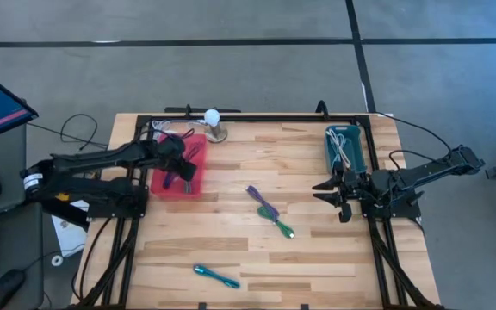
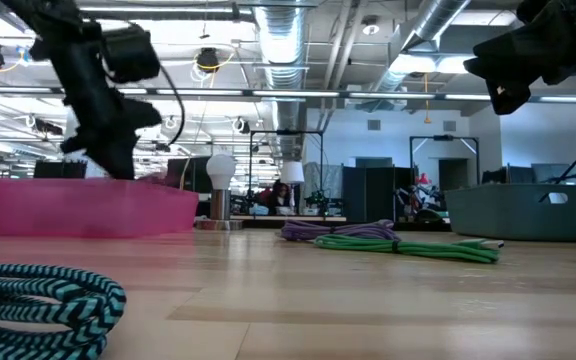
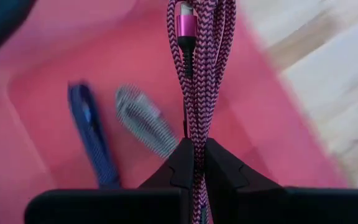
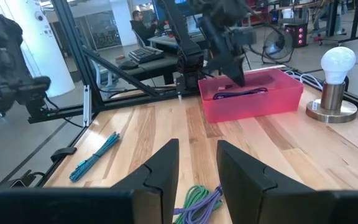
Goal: Pick & Place USB Port
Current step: Put the pink patterned charger cable into the pink bin
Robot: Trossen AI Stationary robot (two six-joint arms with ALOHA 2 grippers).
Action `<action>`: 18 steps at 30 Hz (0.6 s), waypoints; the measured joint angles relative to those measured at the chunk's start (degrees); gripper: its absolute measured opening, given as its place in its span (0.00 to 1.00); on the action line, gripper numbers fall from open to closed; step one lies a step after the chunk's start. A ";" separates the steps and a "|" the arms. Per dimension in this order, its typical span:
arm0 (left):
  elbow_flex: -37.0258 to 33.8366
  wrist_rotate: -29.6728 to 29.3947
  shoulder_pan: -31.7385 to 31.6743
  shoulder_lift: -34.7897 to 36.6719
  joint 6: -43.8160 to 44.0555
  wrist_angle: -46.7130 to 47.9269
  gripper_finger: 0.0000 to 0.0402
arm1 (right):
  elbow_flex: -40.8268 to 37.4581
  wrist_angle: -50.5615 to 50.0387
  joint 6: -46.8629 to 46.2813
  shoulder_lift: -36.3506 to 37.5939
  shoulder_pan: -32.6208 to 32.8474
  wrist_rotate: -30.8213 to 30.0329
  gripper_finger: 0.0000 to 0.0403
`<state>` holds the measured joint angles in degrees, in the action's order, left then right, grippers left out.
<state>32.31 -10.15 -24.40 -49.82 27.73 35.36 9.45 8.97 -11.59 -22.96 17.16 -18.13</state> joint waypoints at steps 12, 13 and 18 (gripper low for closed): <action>-6.39 8.10 -11.25 -0.11 -1.42 -8.88 0.05 | 0.00 0.00 -0.01 0.00 0.01 0.00 0.25; -6.67 8.19 -11.78 -0.11 -1.76 -8.98 0.05 | 0.00 0.00 -0.01 0.02 -0.01 0.00 0.25; -8.49 9.24 -12.84 -0.13 -1.95 -10.33 0.05 | 0.00 0.00 -0.01 0.02 -0.01 0.00 0.25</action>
<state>23.82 -0.91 -37.24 -49.95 25.79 25.03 9.45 8.97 -11.60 -22.94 17.16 -18.13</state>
